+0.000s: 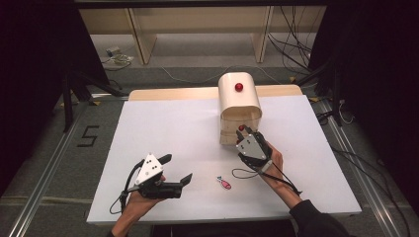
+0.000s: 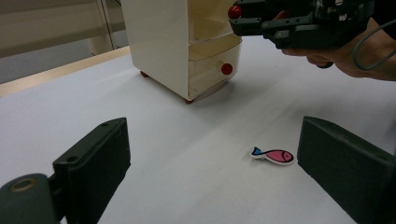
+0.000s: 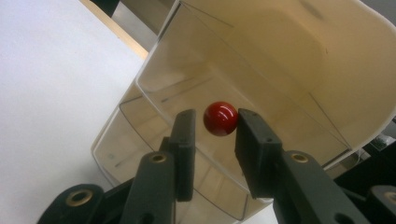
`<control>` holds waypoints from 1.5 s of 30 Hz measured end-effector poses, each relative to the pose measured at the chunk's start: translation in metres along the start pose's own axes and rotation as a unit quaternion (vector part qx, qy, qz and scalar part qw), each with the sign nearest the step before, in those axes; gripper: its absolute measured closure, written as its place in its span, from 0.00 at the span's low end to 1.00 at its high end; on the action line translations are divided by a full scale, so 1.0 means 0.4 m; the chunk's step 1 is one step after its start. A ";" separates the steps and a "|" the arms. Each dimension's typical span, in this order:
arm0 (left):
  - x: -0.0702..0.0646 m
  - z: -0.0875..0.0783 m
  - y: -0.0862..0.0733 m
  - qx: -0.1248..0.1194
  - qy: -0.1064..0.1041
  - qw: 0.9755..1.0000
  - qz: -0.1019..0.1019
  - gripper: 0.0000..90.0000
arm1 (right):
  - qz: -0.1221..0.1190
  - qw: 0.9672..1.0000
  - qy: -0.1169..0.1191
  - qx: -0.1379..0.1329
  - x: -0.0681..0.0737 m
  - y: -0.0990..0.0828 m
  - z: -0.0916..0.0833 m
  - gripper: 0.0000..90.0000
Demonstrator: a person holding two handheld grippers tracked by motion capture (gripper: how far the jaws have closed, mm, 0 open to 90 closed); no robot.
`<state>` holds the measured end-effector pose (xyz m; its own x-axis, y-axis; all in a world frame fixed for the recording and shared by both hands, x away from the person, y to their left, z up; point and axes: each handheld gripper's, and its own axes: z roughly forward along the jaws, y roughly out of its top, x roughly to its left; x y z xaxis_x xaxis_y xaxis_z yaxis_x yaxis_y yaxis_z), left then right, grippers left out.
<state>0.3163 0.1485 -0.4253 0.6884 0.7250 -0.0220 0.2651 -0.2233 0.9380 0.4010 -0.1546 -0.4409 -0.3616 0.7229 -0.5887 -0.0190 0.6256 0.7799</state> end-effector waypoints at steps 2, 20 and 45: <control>0.001 0.000 0.000 0.000 0.000 1.000 0.000 0.10 | 0.000 1.000 -0.003 -0.001 0.001 0.001 0.001 0.77; 0.000 -0.001 0.000 0.001 0.000 1.000 0.001 0.11 | 0.002 1.000 -0.009 -0.002 0.002 0.005 0.000 0.82; 0.000 -0.001 0.000 0.003 0.000 1.000 0.002 0.11 | 0.005 1.000 0.004 -0.002 0.003 0.007 -0.032 0.82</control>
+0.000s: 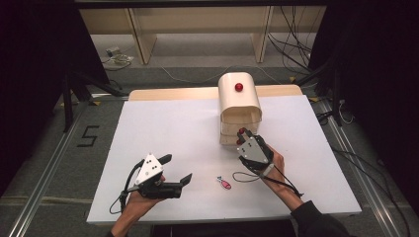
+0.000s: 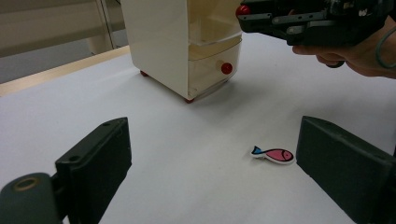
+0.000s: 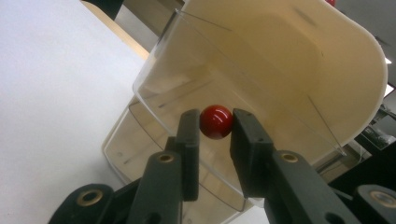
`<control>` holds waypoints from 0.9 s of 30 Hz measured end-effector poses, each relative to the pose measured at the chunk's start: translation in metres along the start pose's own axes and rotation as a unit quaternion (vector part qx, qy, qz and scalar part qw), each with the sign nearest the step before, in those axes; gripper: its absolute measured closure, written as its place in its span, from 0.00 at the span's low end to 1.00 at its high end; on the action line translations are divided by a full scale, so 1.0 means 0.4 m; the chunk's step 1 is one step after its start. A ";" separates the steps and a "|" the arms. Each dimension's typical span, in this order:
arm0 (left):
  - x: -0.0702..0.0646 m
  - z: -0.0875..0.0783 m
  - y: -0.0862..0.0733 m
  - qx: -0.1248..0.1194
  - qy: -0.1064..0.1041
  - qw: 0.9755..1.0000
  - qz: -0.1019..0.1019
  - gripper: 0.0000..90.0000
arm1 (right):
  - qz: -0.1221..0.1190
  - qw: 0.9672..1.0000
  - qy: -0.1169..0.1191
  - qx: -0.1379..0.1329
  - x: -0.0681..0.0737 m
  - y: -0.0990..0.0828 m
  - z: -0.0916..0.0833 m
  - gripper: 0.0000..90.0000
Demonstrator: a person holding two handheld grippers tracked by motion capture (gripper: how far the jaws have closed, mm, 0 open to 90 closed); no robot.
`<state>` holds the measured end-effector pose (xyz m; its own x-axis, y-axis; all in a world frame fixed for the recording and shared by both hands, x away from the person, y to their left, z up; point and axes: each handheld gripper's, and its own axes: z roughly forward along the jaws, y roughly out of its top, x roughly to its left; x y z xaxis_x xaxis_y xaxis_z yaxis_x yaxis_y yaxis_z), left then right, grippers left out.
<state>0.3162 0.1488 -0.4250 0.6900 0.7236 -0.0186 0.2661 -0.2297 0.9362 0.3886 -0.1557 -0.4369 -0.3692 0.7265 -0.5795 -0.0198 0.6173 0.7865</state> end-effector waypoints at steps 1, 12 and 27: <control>0.000 0.000 0.000 0.000 0.000 1.000 0.001 0.11 | -0.001 1.000 0.000 -0.001 0.000 0.000 -0.001 0.82; -0.001 0.000 0.000 0.000 -0.001 1.000 -0.001 0.11 | -0.002 1.000 0.003 -0.001 0.003 -0.001 -0.013 0.82; -0.001 0.000 0.000 0.000 -0.002 1.000 -0.001 0.11 | -0.004 1.000 0.004 -0.003 0.006 -0.003 -0.023 0.82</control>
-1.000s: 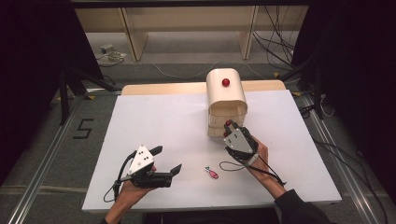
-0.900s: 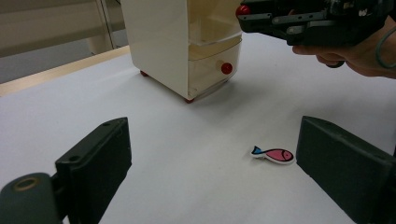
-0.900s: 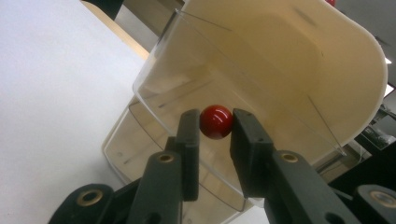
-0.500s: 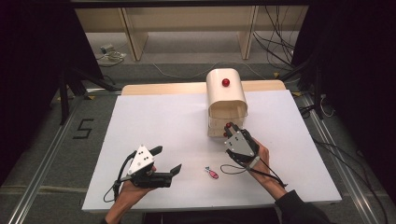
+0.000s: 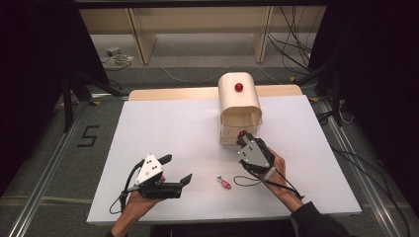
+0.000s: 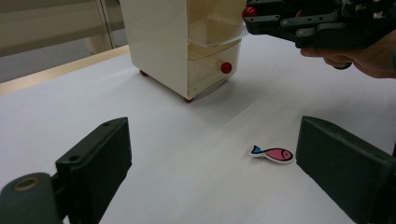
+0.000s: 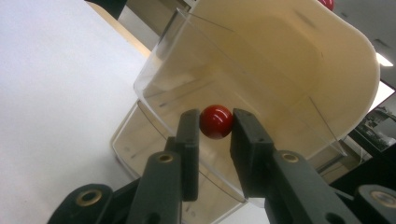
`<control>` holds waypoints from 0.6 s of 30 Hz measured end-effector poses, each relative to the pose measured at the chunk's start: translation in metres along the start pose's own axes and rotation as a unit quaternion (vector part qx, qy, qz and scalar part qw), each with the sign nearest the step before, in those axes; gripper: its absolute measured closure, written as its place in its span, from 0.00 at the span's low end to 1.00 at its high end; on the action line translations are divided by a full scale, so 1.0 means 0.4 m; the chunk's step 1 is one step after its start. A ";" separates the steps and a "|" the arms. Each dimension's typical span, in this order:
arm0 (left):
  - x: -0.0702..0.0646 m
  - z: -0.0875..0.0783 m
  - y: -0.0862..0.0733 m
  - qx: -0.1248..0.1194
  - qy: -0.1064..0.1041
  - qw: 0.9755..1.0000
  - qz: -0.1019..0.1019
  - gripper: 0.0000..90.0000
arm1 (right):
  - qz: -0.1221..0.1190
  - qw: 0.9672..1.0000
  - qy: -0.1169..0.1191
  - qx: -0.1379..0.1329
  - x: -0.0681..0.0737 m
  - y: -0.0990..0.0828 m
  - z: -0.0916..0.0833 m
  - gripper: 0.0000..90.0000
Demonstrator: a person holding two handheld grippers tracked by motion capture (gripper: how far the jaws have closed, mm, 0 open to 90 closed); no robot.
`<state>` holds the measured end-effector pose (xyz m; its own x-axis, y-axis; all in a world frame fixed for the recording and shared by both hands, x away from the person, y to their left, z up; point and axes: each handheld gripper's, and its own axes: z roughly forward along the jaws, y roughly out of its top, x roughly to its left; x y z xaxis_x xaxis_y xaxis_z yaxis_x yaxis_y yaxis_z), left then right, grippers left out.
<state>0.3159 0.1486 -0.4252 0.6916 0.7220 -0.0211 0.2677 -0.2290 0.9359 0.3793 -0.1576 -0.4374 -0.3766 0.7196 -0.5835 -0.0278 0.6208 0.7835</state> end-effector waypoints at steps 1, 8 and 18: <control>0.000 0.000 0.000 0.000 0.000 1.000 0.000 0.11 | 0.001 1.000 0.000 0.000 0.000 0.000 0.000 0.81; 0.000 0.000 0.000 0.000 0.000 1.000 0.000 0.11 | 0.002 1.000 0.009 0.001 0.001 0.000 -0.002 0.76; 0.000 0.000 0.000 0.001 0.000 1.000 0.000 0.11 | 0.004 1.000 0.023 0.000 -0.006 0.004 -0.016 0.70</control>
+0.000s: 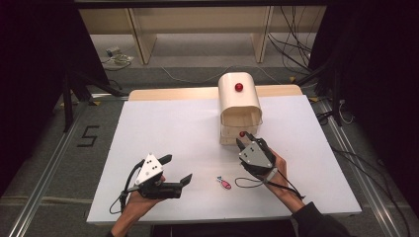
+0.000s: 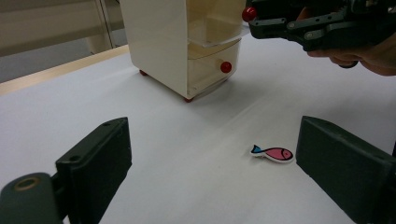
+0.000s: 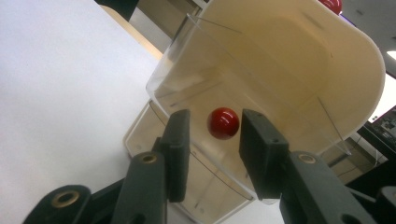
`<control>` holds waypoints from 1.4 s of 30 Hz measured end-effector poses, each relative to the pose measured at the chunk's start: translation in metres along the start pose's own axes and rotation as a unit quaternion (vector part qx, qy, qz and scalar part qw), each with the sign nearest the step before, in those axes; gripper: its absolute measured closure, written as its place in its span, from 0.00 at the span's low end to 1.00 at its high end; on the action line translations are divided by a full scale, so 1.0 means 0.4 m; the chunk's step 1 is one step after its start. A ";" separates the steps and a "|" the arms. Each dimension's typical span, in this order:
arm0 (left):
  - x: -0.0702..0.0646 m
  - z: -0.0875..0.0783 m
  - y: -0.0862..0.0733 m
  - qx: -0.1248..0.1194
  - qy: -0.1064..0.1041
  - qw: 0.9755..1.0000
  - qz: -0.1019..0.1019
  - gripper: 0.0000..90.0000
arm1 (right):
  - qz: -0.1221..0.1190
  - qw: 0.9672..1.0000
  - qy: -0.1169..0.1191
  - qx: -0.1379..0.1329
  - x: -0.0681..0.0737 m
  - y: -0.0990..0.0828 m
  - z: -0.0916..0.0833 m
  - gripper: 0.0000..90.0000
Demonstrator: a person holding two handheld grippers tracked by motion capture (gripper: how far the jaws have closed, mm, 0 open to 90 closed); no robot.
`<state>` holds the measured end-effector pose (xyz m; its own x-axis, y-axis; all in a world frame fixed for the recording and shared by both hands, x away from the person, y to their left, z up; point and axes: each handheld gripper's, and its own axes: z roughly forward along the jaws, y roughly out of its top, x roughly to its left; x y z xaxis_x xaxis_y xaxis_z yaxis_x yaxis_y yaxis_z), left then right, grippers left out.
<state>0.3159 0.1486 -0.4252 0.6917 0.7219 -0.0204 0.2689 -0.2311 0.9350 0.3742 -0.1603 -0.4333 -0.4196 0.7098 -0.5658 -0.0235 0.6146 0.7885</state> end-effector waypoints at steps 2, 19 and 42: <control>0.000 0.000 0.000 0.000 0.000 1.000 0.000 0.11 | 0.003 1.000 0.000 0.001 -0.004 0.000 -0.002 0.69; -0.001 0.001 0.000 -0.001 0.000 1.000 -0.001 0.11 | 0.050 0.998 0.029 -0.012 -0.053 0.009 -0.025 0.60; -0.001 0.002 0.000 0.000 0.000 1.000 -0.001 0.11 | 0.126 0.986 0.106 -0.002 -0.124 0.037 -0.039 0.39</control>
<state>0.3160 0.1479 -0.4254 0.6914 0.7221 -0.0228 0.2707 -0.2296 0.9349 0.3804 -0.1919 -0.3898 -0.5925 0.7517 -0.2896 0.1013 0.4262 0.8989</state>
